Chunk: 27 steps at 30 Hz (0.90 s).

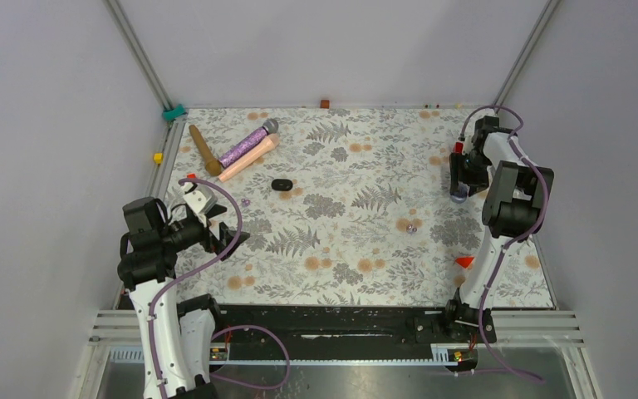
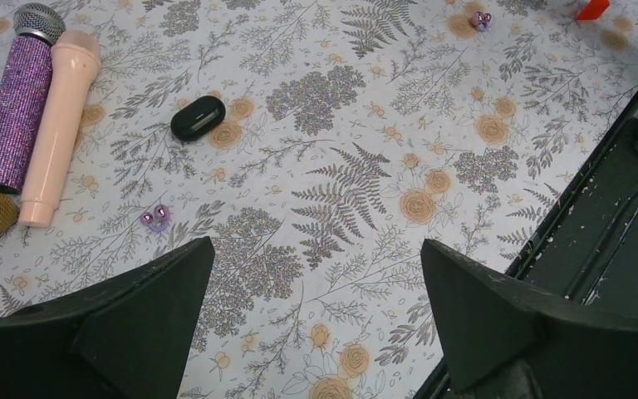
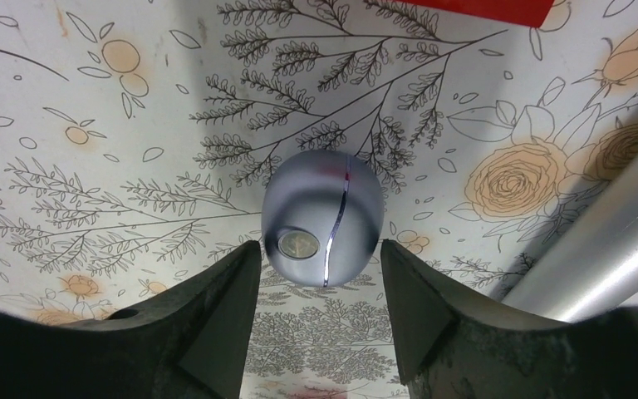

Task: Insert the wireless bluetooth earbuds into the charging case
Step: Move the charging case to the center of the board.

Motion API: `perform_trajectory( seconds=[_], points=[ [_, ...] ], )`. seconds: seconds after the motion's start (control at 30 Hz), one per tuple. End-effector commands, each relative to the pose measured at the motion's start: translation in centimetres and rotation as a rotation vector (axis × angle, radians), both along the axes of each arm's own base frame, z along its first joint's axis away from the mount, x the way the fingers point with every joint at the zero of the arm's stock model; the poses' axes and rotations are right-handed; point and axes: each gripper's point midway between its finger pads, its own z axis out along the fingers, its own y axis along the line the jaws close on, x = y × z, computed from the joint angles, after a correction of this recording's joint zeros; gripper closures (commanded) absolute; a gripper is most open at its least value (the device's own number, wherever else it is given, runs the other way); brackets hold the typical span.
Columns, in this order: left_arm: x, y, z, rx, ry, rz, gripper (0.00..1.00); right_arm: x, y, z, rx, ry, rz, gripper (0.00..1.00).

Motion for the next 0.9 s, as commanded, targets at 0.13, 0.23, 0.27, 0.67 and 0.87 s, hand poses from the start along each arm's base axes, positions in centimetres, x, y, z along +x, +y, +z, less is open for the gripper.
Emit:
perform_trajectory(
  seconds=[0.13, 0.23, 0.27, 0.67, 0.87],
  points=[
    [0.2, -0.2, 0.6, -0.002, -0.045, -0.026, 0.01, 0.2, 1.3, 0.6, 0.030, 0.014, 0.017, 0.41],
    [0.2, -0.2, 0.7, -0.002, -0.046, -0.027, 0.01, 0.2, 1.4, 0.6, 0.010, 0.017, 0.031, 0.42],
    [0.2, -0.2, 0.7, -0.002, -0.046, -0.026, 0.01, 0.2, 1.4, 0.5, 0.003, 0.019, 0.034, 0.42],
    [0.2, -0.1, 0.6, -0.003, -0.044, -0.025, 0.01, 0.5, 1.7, 0.6, -0.079, 0.043, 0.082, 0.36],
    [0.2, -0.1, 0.7, -0.004, -0.043, -0.025, 0.01, 0.5, 1.7, 0.8, -0.095, 0.070, 0.094, 0.38]
  ],
)
